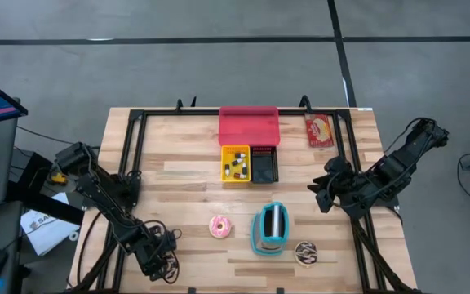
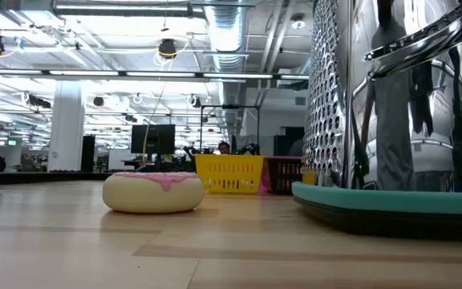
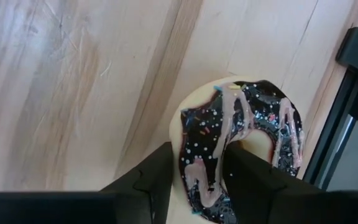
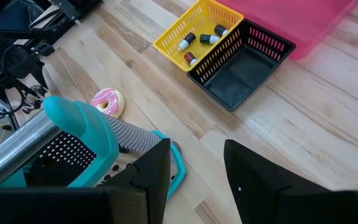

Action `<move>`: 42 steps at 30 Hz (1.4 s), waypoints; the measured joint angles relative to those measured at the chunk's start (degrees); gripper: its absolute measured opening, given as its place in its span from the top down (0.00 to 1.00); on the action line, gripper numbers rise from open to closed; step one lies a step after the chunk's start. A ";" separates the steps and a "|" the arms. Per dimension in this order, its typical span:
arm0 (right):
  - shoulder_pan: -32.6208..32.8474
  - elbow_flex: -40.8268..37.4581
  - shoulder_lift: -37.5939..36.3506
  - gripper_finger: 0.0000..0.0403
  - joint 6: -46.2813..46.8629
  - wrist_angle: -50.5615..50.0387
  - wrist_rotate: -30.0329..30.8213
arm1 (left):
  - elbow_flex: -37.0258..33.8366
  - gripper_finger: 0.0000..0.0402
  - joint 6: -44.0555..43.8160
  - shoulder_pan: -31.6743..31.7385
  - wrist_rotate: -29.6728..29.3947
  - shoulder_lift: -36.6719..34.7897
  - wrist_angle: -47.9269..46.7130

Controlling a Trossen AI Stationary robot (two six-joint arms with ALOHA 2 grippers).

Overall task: Pick & Place Food Item
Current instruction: Put the left black donut into the black bin

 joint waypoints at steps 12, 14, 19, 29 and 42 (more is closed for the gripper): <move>0.02 0.00 0.00 0.64 0.00 -0.06 -0.02 | 0.00 0.75 -3.49 0.00 -2.34 -0.20 2.31; 0.02 0.00 0.00 0.64 0.00 -0.02 -0.02 | 0.00 0.75 -4.30 0.00 -3.30 -0.20 3.22; 0.02 0.00 0.02 0.64 -0.58 1.19 0.00 | 0.00 0.76 -6.11 0.01 -6.25 -0.80 4.00; 0.02 -0.01 -0.14 0.64 -0.64 1.63 2.78 | 0.00 0.77 -7.04 4.67 -16.04 -7.78 0.25; -3.97 -0.02 -5.89 0.64 -12.18 7.94 6.73 | -0.02 0.77 20.95 32.24 -23.31 -24.00 2.17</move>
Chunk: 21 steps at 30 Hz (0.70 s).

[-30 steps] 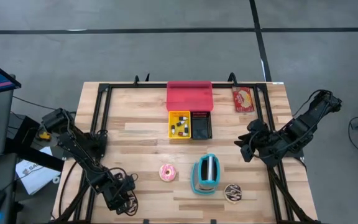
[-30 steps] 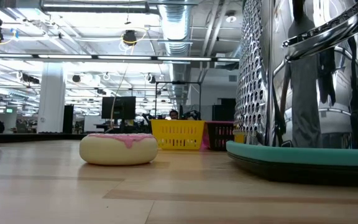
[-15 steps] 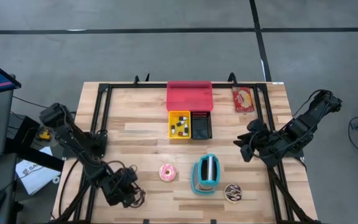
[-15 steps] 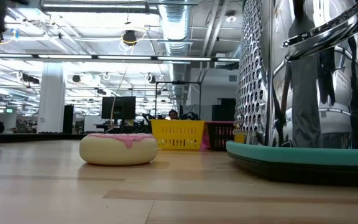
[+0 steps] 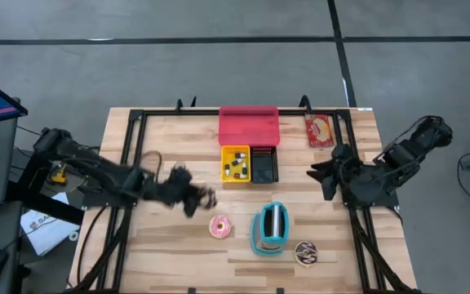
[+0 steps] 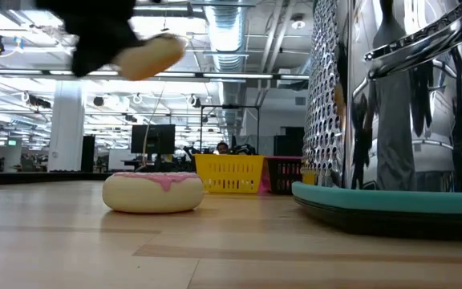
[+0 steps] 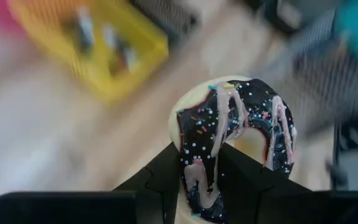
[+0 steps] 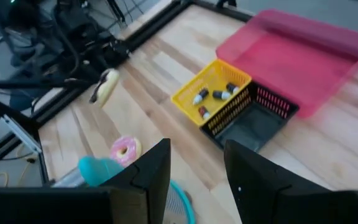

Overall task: Pick & Place Food Item
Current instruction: Put the left black donut into the black bin

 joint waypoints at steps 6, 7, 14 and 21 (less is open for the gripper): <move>-5.90 0.00 -3.16 0.64 -5.45 5.82 0.32 | 0.00 0.78 15.15 15.95 6.92 -1.25 11.15; -7.15 0.00 -3.53 0.64 -6.59 7.69 0.33 | 0.00 0.78 16.57 18.01 8.25 -1.20 12.80; -18.69 0.00 -3.95 0.64 -9.33 17.93 -5.60 | 3.74 0.82 24.46 26.60 10.23 0.68 16.41; -34.73 0.02 0.99 0.53 -15.11 24.18 -21.46 | 12.42 0.83 29.29 29.84 11.31 7.43 18.41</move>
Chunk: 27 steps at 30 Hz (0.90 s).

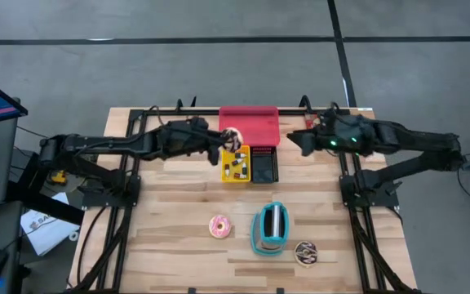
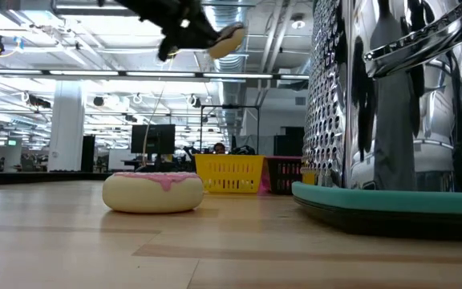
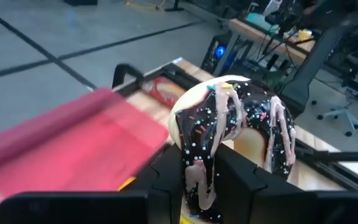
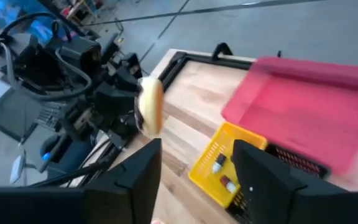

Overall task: Pick & Place Food Item
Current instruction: Put the left black donut into the black bin

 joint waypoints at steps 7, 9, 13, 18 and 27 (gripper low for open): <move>-11.05 0.00 5.78 0.46 -5.20 9.12 -13.95 | 9.93 0.83 2.44 0.23 0.16 8.14 0.57; -13.16 0.00 7.16 0.46 -5.53 9.97 -16.70 | 12.07 0.83 2.48 0.23 0.14 9.53 0.51; -15.12 0.02 8.78 0.46 -6.03 12.99 -19.86 | 14.47 0.83 2.60 0.26 0.09 11.02 0.38; -15.35 -0.04 10.24 0.46 -6.69 16.40 -20.09 | 15.05 0.83 3.69 0.41 0.07 11.29 0.45; -13.99 -0.03 13.94 0.46 -6.74 21.18 -21.89 | 15.05 0.83 3.95 0.74 -0.02 11.29 0.81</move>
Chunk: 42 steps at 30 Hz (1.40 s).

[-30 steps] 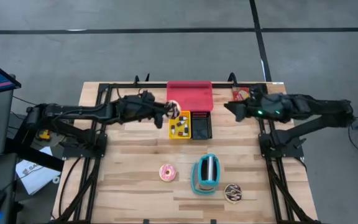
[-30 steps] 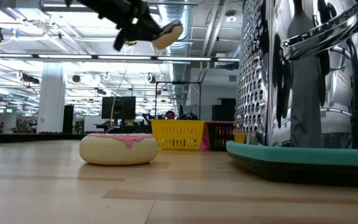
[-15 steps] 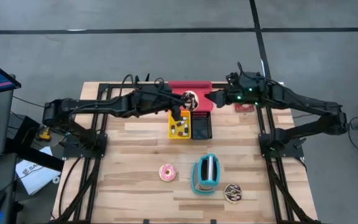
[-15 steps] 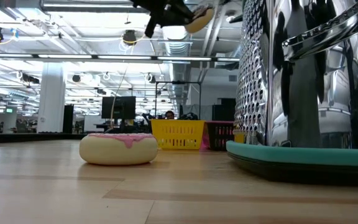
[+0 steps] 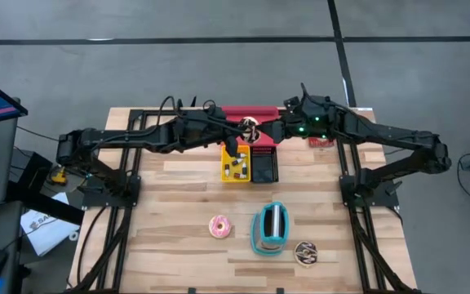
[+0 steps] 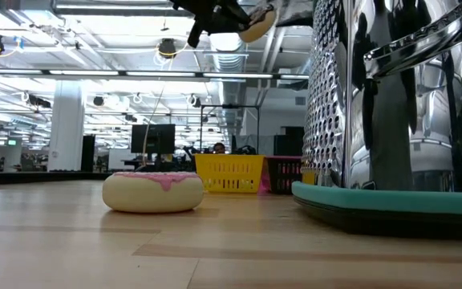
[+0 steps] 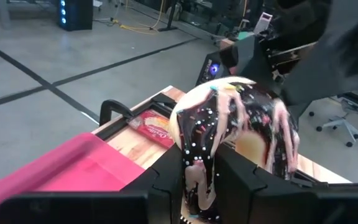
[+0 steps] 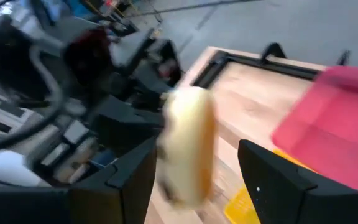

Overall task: Pick & Place Food Item
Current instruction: Put the left black donut into the black bin

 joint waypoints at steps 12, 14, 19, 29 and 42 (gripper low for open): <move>1.26 0.01 2.27 0.46 0.59 3.68 -0.10 | 0.00 0.83 0.01 0.00 0.00 -0.02 -0.27; 1.37 0.03 2.61 0.46 0.59 3.59 -0.60 | 0.00 0.83 0.01 0.00 0.02 -0.04 -0.27; 1.30 0.03 3.05 0.46 0.62 3.58 -0.91 | 0.00 0.83 -0.11 -0.02 0.02 -0.04 -0.25; 1.30 0.03 3.07 0.53 -0.28 3.38 -0.93 | -0.02 0.83 -0.28 -0.09 0.04 -0.09 -0.07; 1.30 0.03 3.05 0.70 -1.11 3.42 -1.13 | -0.07 0.83 -0.62 -1.51 0.22 -0.09 0.71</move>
